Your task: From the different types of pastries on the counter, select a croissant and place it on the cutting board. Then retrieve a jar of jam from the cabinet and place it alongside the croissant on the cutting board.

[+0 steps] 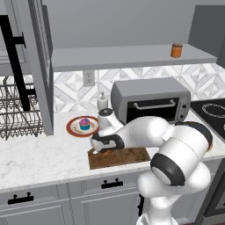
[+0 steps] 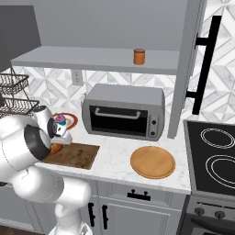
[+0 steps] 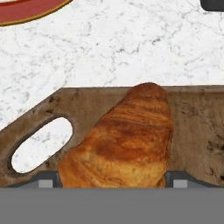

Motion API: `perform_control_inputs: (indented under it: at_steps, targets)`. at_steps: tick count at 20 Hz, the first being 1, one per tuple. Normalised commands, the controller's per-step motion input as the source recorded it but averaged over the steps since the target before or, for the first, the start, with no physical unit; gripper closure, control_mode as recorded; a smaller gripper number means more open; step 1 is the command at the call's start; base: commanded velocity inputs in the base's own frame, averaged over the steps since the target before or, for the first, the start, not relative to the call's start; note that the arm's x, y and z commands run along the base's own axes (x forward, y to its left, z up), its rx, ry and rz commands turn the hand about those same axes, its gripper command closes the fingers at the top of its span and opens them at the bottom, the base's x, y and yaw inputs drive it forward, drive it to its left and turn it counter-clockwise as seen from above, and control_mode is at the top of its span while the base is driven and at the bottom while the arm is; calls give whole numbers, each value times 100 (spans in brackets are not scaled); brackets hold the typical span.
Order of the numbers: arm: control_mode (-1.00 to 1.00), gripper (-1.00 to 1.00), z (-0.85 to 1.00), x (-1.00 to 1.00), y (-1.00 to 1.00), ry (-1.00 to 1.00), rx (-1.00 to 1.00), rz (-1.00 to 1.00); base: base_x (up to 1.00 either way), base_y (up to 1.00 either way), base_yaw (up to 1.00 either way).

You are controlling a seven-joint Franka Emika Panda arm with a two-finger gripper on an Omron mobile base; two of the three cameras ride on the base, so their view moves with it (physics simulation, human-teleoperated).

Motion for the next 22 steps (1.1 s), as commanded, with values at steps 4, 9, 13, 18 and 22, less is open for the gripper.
perform_control_inputs:
  at_steps: [4, 9, 13, 18, 22]
  targets:
    - [-100, -100, -3, 14, 0, 0, 0, 0, 0, 0, 0]
    - [-100, -100, -2, 0, -2, 1, 0, 0, 0, 0, 0]
    - [-100, -100, -2, 0, -5, 2, 0, 0, 0, 0, 0]
    - [-100, -100, 8, 0, -15, 0, 0, 0, 0, 0, 0]
    - [-100, -100, 58, 0, -21, -1, 2, 0, 0, 0, 0]
